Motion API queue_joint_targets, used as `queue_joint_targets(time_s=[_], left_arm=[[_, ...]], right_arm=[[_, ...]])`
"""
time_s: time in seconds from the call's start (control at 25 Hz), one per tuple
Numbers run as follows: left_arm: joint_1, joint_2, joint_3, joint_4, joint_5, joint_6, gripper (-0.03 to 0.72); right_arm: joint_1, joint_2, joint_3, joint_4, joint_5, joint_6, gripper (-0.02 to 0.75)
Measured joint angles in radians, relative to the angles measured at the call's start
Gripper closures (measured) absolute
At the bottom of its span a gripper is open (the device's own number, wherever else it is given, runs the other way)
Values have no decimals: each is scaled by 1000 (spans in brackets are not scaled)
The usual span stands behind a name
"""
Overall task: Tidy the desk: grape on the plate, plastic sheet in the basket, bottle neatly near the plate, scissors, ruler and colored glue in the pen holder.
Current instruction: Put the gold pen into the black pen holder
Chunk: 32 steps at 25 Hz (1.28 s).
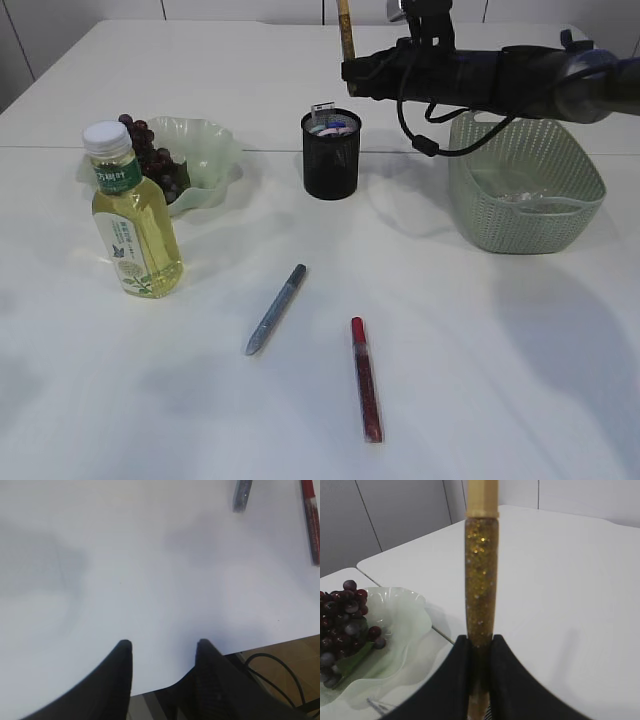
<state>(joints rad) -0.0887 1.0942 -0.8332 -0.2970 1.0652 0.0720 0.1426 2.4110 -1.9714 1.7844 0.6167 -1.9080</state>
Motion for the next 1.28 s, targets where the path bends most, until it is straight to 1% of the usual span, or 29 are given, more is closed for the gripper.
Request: queue_joint_targets(time_s=[0.16, 0.36, 0.56, 0.84, 1.28], left_arm=[[0, 0, 0, 0, -2, 0, 380], [0, 0, 0, 10, -6, 0, 380], [0, 0, 0, 44, -8, 0, 380], [0, 0, 0, 56, -10, 0, 380], [0, 0, 0, 60, -13, 0, 380]], right_arm=[[0, 57, -57, 0, 3, 0, 647], [0, 86, -61, 2, 7, 0, 647], [0, 103, -65, 2, 17, -11, 647], [0, 148, -134, 2, 29, -11, 647], [-2, 150, -139, 2, 33, 0, 643]])
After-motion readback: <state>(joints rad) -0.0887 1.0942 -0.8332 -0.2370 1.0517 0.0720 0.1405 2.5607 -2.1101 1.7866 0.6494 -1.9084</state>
